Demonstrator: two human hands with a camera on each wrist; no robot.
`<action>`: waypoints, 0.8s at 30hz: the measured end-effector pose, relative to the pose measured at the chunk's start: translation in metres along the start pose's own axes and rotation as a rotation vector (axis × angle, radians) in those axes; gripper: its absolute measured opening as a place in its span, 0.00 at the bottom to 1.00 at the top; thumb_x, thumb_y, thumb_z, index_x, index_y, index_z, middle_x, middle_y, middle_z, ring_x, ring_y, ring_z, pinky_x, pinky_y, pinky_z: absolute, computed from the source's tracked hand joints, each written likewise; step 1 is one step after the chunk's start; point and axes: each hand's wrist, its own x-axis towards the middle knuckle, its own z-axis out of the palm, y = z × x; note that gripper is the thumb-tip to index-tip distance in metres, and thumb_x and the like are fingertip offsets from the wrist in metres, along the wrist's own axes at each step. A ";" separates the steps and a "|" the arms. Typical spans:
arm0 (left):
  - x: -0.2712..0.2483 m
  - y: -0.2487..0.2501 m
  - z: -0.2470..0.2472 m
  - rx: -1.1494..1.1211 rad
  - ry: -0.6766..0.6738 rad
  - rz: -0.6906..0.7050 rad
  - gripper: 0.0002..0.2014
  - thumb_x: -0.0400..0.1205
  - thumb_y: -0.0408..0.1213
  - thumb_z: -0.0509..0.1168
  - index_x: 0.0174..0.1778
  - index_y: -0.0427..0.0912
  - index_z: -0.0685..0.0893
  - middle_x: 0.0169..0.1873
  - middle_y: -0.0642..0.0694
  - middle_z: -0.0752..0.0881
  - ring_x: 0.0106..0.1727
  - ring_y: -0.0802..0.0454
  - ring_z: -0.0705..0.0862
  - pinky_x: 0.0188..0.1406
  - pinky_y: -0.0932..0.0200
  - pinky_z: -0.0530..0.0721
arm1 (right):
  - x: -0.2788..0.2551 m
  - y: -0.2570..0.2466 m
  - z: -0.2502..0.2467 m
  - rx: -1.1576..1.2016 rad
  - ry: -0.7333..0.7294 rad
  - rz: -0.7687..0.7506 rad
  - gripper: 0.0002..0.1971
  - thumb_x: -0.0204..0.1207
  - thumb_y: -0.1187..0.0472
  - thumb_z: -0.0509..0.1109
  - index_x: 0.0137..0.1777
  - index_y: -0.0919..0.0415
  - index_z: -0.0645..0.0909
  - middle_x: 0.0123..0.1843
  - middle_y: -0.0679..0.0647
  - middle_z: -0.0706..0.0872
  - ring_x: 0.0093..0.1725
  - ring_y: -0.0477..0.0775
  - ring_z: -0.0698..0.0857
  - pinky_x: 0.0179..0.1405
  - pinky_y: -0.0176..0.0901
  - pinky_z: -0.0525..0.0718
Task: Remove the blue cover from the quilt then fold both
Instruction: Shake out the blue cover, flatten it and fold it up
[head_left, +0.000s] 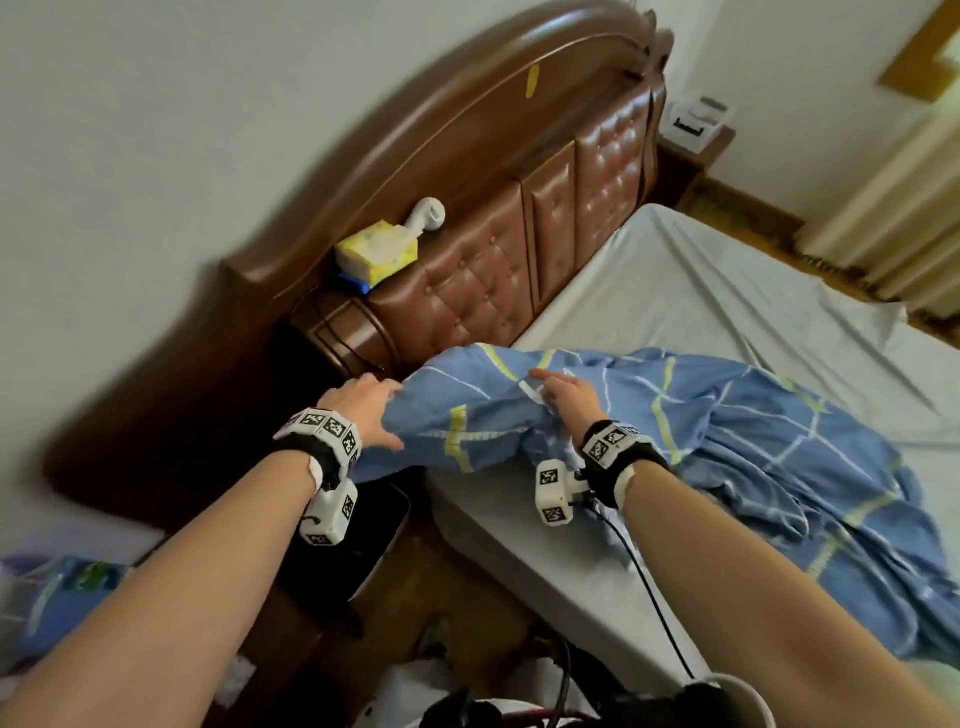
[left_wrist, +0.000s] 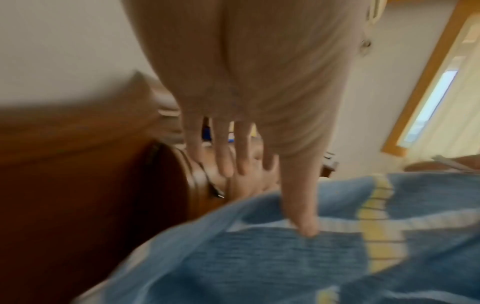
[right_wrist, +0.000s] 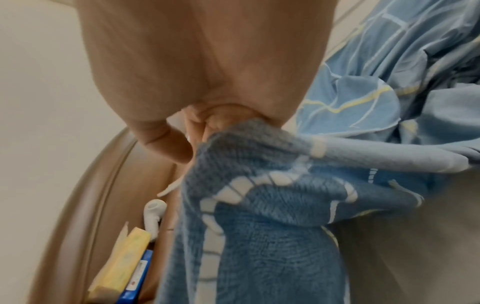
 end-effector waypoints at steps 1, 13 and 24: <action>0.006 0.020 0.004 -0.115 0.025 0.116 0.51 0.59 0.64 0.79 0.79 0.58 0.67 0.71 0.47 0.76 0.70 0.43 0.78 0.64 0.47 0.80 | -0.008 -0.007 -0.002 -0.001 -0.020 -0.002 0.21 0.72 0.75 0.59 0.55 0.59 0.89 0.21 0.46 0.79 0.23 0.47 0.71 0.21 0.36 0.69; 0.019 0.177 -0.009 -0.426 0.168 0.427 0.17 0.82 0.32 0.58 0.61 0.46 0.88 0.58 0.35 0.88 0.59 0.33 0.83 0.54 0.50 0.80 | -0.055 0.056 -0.085 0.013 -0.063 0.035 0.43 0.71 0.73 0.74 0.83 0.58 0.57 0.76 0.56 0.72 0.64 0.63 0.84 0.53 0.55 0.86; -0.053 0.161 -0.019 -0.348 0.325 0.195 0.13 0.74 0.52 0.70 0.48 0.49 0.88 0.38 0.47 0.89 0.45 0.43 0.86 0.41 0.56 0.78 | -0.029 0.150 -0.074 -0.905 -0.030 -0.039 0.29 0.68 0.50 0.77 0.70 0.41 0.75 0.73 0.53 0.73 0.73 0.64 0.69 0.75 0.55 0.68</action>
